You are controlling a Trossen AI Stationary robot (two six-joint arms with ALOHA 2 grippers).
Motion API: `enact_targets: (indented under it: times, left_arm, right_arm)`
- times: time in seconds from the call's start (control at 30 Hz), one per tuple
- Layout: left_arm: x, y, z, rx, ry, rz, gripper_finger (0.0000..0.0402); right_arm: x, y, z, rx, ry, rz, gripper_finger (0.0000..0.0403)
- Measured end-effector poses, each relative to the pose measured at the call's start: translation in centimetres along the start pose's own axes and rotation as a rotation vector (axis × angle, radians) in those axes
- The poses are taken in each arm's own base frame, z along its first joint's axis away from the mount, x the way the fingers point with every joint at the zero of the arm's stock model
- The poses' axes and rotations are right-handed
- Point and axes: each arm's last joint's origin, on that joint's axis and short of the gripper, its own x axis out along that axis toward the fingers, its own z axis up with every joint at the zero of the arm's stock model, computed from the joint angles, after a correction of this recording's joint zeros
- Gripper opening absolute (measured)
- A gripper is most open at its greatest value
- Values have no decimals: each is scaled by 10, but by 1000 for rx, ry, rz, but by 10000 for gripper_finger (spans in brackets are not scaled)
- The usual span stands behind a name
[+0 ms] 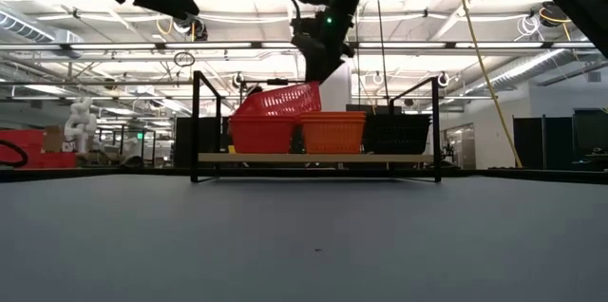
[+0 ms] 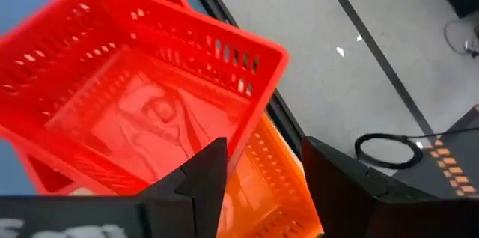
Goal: Stack baskets on shelf by color
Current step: Stack the red bin on the red bin on the shelf
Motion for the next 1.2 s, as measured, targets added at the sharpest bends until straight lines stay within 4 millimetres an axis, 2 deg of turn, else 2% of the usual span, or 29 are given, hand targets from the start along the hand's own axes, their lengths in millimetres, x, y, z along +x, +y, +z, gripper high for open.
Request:
enact_targets:
  times: [0.3, 0.47, 0.67, 0.87, 0.97, 1.07, 1.2]
  left_arm:
    - [1, 1, 0, -14, 4, 8, 200]
    - [1, 1, 0, -10, 4, 8, 200]
    - [1, 1, 0, -6, 5, 8, 200]
    - [1, 1, 0, -5, 5, 8, 200]
    - [1, 1, 0, -6, 5, 8, 200]
    - [1, 1, 0, -7, 5, 8, 200]
    - [1, 1, 0, -6, 5, 8, 200]
  right_arm:
    - [29, 0, -20, 23, 45, 94, 146]
    - [37, 2, -21, 1, 19, 95, 102]
    - [29, 0, -11, -42, -94, 98, 10]
    - [1, 1, 12, -205, -362, 128, 3]
    - [-8, 3, 19, -248, -478, 226, 2]
    - [-8, 6, 20, -289, -502, 313, 2]
    - [4, 8, 19, -415, -502, 281, 1]
